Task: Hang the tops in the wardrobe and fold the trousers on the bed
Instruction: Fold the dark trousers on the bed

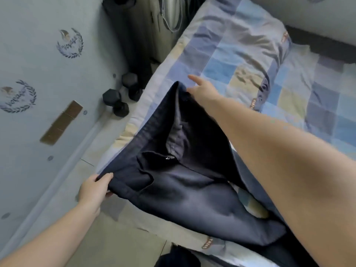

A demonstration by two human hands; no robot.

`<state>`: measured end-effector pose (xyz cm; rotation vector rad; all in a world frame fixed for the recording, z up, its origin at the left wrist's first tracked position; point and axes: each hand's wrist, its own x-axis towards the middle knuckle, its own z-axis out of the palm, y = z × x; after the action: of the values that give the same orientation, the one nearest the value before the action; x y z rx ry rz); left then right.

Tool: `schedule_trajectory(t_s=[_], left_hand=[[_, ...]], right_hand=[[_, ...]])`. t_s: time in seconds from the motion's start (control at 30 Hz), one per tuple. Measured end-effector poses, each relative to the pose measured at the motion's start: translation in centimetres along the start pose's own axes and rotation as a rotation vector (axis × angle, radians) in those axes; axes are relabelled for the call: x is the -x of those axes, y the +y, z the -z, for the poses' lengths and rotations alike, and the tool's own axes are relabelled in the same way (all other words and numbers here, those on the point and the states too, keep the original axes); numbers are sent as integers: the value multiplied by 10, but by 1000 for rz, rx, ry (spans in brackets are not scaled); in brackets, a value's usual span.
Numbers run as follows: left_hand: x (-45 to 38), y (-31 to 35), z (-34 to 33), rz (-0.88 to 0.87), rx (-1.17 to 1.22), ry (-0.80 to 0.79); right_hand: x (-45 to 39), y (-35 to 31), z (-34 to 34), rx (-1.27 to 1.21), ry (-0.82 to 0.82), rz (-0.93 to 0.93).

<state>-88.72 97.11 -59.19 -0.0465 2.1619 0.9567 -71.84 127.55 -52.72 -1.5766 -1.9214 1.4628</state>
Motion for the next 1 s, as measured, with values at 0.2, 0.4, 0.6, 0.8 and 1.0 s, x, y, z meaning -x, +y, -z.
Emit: schedule_trajectory(t_s=[0.2,0.4,0.6,0.8,1.0], left_hand=[[-91,-17,-17,-110,-599,-37],[-137,4,-72,-606,-910,-217],[-169,-14,-137,-613,-938,-402],[-174,-32,-151,-620,-921,-283],[-176,-31,-150,-568,-750,-174]], right_hand=[[2,101,-107,209,-311,-162],[-14,153,-165,607,-464,32],[-55,147,-208,1151,-555,375],[-74,160,-206,1282,-421,483],[-75,195,-142,698,-102,305]])
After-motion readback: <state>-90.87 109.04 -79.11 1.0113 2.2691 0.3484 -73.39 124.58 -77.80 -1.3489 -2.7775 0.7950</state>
